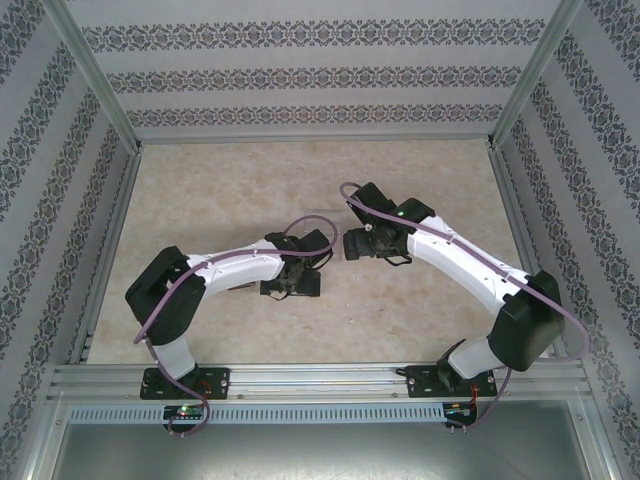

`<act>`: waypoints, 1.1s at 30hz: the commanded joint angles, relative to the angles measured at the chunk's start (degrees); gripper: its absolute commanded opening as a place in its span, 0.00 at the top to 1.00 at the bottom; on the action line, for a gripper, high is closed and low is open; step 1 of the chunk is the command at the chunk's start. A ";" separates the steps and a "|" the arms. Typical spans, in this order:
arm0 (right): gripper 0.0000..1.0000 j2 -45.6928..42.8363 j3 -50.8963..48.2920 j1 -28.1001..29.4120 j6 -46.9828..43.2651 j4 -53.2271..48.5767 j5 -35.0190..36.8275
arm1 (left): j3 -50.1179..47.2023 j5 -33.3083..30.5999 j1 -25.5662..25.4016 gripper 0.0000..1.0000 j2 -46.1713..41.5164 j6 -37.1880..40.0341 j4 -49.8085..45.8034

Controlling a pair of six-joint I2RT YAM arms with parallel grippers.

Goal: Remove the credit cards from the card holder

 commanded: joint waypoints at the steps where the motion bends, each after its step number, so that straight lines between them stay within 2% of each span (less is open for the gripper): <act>1: 0.14 -2.33 -1.23 -0.61 0.73 0.28 -1.37 | 2.14 -2.04 -0.49 0.06 -2.53 0.20 -3.55; 13: 0.18 -3.59 -5.11 0.86 4.75 3.45 -5.29 | 3.33 -2.13 -0.44 0.07 -4.85 3.96 -7.50; 18: 0.18 -3.65 -6.79 1.37 6.43 4.70 -5.05 | 3.39 -1.17 -0.44 0.18 -3.93 5.70 -8.39; 24: 0.19 -3.19 -7.34 1.66 6.95 4.79 -4.60 | 4.97 -1.13 -0.44 0.38 -2.06 7.32 -9.64; 33: 0.19 -2.93 -6.04 1.71 6.16 3.66 -3.85 | 6.41 -4.45 0.96 0.48 -0.15 7.45 -11.76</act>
